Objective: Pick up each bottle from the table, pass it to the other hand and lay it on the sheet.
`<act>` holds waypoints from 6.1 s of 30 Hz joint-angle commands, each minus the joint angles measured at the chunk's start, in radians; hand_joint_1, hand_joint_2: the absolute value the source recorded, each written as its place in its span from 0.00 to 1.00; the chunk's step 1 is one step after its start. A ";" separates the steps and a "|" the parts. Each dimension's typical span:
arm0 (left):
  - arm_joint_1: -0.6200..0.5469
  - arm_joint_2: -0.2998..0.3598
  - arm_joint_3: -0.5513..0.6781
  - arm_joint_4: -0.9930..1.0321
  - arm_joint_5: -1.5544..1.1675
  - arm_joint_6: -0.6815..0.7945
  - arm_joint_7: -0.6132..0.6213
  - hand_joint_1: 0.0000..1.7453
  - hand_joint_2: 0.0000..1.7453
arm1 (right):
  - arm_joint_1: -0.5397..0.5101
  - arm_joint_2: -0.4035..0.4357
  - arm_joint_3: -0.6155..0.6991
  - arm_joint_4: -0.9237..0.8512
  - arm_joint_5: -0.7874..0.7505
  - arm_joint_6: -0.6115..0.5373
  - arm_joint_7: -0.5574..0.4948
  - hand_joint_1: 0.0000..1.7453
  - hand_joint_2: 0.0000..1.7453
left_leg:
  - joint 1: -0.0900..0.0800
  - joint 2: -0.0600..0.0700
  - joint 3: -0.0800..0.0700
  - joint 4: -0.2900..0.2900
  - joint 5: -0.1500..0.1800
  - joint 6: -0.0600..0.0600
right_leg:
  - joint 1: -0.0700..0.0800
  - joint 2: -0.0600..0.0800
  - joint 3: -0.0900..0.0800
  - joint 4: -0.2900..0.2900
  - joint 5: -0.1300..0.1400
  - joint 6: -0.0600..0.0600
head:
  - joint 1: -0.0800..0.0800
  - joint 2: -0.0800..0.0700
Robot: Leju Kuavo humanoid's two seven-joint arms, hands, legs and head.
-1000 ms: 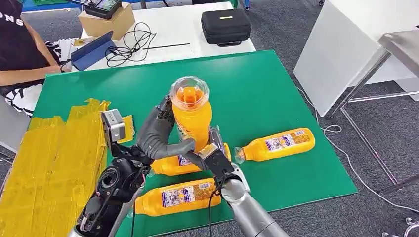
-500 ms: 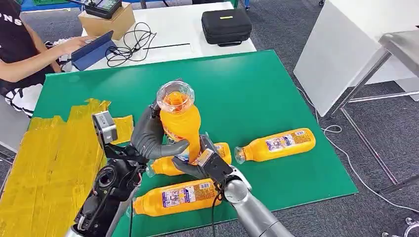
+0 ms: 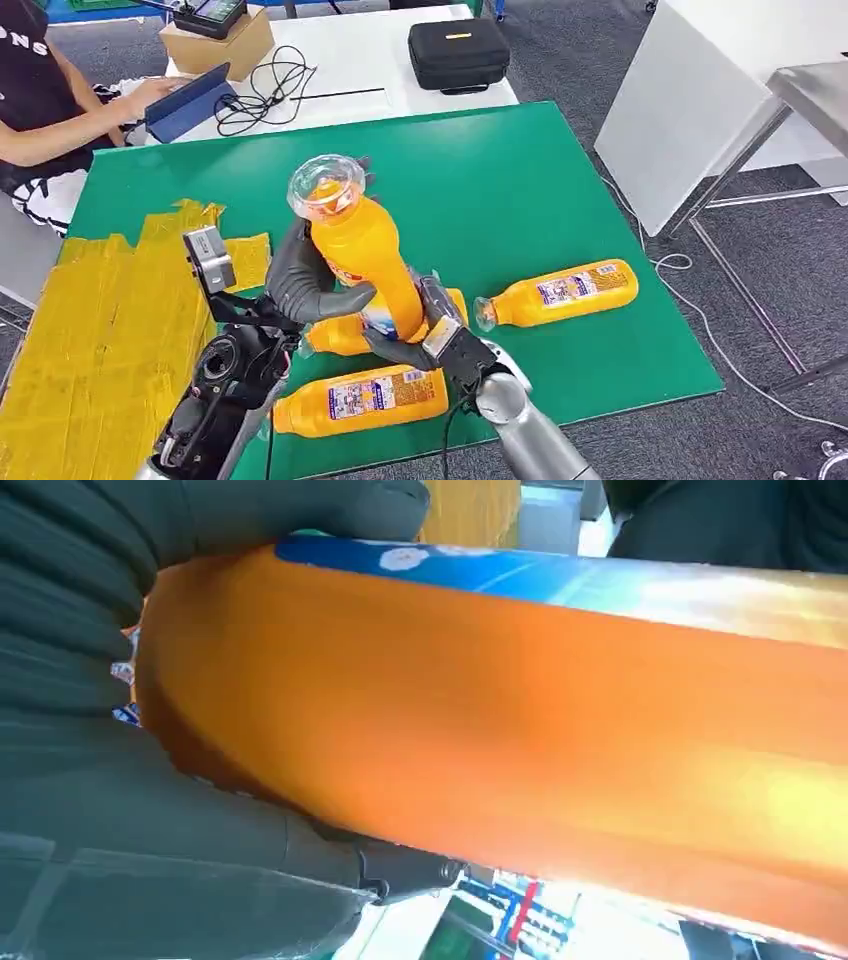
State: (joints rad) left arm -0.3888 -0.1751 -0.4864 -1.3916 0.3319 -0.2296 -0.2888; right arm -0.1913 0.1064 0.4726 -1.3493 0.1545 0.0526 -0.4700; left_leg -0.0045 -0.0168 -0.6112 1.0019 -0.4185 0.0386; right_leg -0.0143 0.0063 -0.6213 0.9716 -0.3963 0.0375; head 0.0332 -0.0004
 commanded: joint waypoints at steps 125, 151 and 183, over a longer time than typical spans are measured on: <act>0.016 0.019 0.023 0.045 -0.078 0.136 0.029 0.00 1.00 | -0.098 0.013 0.122 0.119 0.151 -0.212 0.093 1.00 1.00 | 0.001 0.001 0.004 -0.001 -0.001 -0.002 | 0.001 0.000 0.003 -0.001 -0.001 -0.001 | 0.000 0.000; 0.059 0.017 0.028 0.011 -0.088 0.131 0.007 1.00 1.00 | -0.026 0.007 0.068 0.031 0.190 -0.240 0.091 1.00 1.00 | 0.001 0.002 0.005 0.000 -0.003 -0.002 | 0.001 0.000 0.005 0.000 -0.003 -0.001 | 0.000 0.000; 0.035 0.059 0.203 -0.189 -0.414 0.268 -0.019 1.00 1.00 | 0.084 -0.053 -0.065 -0.246 0.276 -0.473 0.081 0.00 1.00 | 0.001 0.002 0.003 0.001 -0.002 -0.002 | 0.001 0.000 0.003 0.000 -0.002 -0.001 | 0.000 0.000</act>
State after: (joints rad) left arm -0.3175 -0.1453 -0.3212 -1.5717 -0.0740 0.0408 -0.3151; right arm -0.1052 0.0858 0.4349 -1.5694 0.4284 -0.4154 -0.3941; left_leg -0.0043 -0.0164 -0.6115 1.0018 -0.4187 0.0385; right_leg -0.0141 0.0065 -0.6222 0.9716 -0.3965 0.0373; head 0.0332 -0.0004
